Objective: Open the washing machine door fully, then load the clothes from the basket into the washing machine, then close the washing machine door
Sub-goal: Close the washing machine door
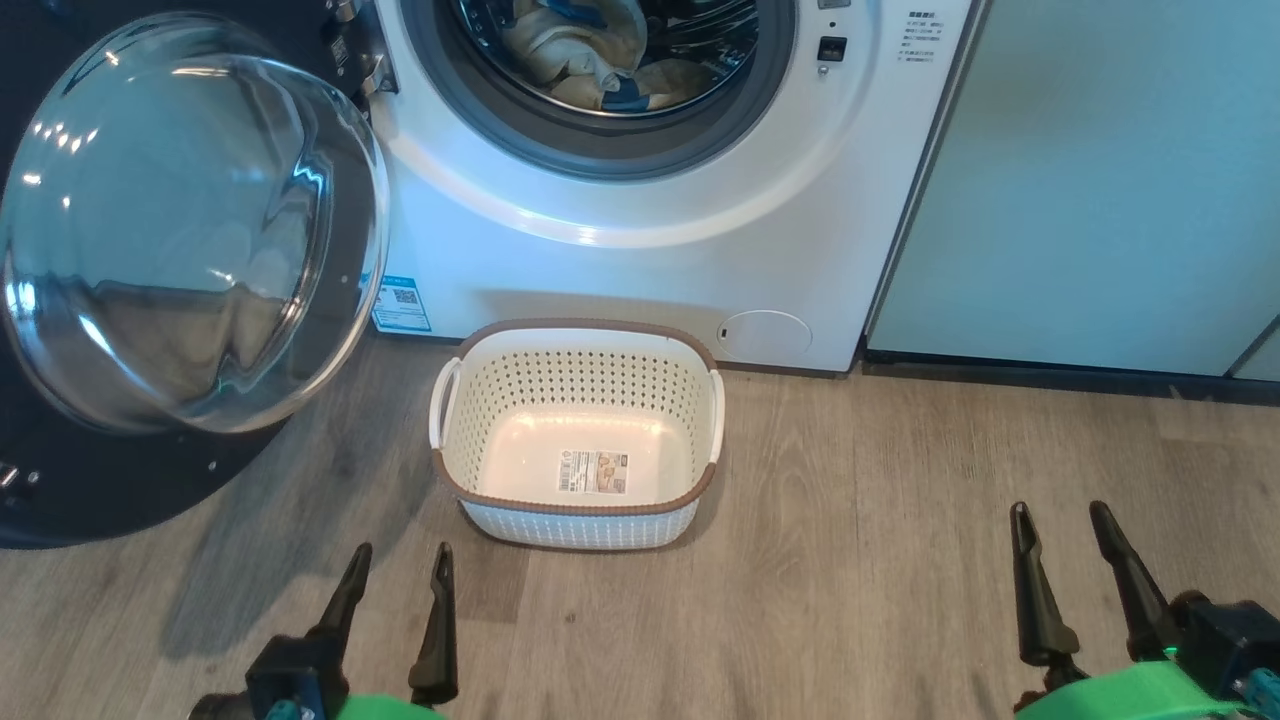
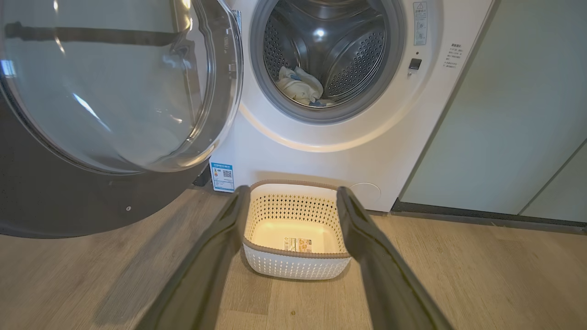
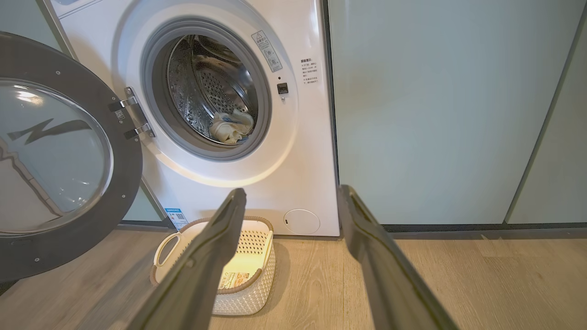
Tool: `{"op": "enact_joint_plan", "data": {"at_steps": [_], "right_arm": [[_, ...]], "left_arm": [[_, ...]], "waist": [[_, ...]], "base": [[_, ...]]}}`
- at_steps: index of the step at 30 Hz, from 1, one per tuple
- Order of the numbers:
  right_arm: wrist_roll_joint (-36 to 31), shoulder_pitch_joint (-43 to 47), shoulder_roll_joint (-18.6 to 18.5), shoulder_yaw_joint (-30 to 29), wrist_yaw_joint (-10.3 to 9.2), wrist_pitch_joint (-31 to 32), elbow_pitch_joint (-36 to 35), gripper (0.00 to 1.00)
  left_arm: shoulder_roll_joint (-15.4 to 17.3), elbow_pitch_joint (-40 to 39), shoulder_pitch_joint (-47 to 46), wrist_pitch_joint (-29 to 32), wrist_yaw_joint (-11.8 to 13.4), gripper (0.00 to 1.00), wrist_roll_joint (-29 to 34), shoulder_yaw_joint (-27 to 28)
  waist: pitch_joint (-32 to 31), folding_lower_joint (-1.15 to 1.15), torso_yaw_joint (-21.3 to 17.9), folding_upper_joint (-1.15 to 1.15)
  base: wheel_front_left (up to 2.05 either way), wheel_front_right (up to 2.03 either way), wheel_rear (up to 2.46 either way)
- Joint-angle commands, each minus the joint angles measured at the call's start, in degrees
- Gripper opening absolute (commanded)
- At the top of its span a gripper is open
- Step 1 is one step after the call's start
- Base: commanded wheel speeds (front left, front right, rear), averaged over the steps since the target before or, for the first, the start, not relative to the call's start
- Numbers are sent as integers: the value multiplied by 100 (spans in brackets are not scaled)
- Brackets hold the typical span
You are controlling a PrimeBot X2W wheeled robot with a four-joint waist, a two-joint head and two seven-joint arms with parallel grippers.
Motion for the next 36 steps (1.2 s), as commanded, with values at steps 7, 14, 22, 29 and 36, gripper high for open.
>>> {"op": "enact_joint_plan", "data": {"at_steps": [7, 14, 22, 29, 36], "right_arm": [[-8, -150, -61, 76, 25, -17, -186, 100], [-20, -157, -61, 38, 25, -18, -213, 100], [-59, -174, -61, -20, 25, -12, -246, 100], [-80, -215, -61, -30, 25, 21, -281, 100], [-99, -198, -61, 8, 25, 84, -270, 100]], "left_arm": [[74, -175, -265, -62, 337, 100, 50, 204], [89, -199, -306, -66, 347, 100, 84, 194], [100, -226, -414, -66, 362, 100, 126, 193], [69, -293, -487, -73, 357, 100, 134, 230], [18, -343, -423, -83, 319, 100, 139, 324]], "waist": [[2, 0, 27, 0], [48, 0, 100, 0], [84, 0, 507, 0], [138, 0, 1273, 0], [87, 0, 1891, 0]], "base": [[0, 0, 0], [0, 0, 0], [0, 0, 0], [0, 0, 0], [0, 0, 0]]}}
